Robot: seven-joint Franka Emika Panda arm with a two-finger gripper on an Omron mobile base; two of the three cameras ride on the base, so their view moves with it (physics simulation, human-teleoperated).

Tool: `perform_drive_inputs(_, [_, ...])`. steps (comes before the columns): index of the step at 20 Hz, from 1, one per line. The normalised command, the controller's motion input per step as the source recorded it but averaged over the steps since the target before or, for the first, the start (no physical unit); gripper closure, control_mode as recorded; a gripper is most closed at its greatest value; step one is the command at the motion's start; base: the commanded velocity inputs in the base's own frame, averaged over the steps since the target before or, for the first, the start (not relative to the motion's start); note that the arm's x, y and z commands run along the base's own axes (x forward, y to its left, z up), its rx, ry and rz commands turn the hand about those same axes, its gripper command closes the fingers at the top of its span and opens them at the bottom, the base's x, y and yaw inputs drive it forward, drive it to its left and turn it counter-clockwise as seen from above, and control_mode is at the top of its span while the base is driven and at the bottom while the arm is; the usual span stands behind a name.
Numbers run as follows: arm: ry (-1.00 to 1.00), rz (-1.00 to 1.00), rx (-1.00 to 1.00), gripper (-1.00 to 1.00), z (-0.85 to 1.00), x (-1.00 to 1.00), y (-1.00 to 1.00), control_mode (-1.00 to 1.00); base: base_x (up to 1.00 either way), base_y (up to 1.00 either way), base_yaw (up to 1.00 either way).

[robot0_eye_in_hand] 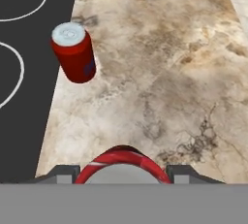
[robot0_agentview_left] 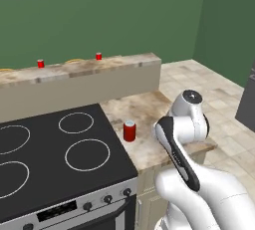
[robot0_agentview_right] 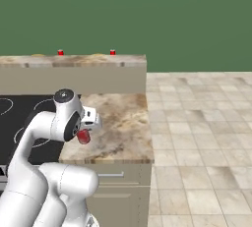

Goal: Four empty soda cans are scattered around the kitchen. Gather all the cans and cluster them next to the stove for recycling.

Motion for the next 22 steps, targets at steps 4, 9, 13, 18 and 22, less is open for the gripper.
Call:
perform_drive_inputs(4, [0.01, 0.00, 0.00, 1.00, -0.02, 0.60, 0.13, -1.00, 0.00, 0.00, 0.00])
perform_drive_inputs(9, [0.12, 0.00, 0.01, 1.00, -0.02, 0.60, 0.05, -1.00, 0.00, 0.00, 0.00])
perform_drive_inputs(13, [0.19, 0.00, 0.05, 1.00, -0.04, 0.59, 0.03, -1.00, 0.00, 0.00, 0.00])
perform_drive_inputs(18, [0.10, 0.00, 0.02, 1.00, -0.02, 0.44, 0.03, -1.00, 0.00, 0.00, 0.00])
perform_drive_inputs(22, [0.00, 0.00, -0.01, 1.00, -0.03, 0.38, 0.09, -1.00, 0.00, 0.00, 0.00])
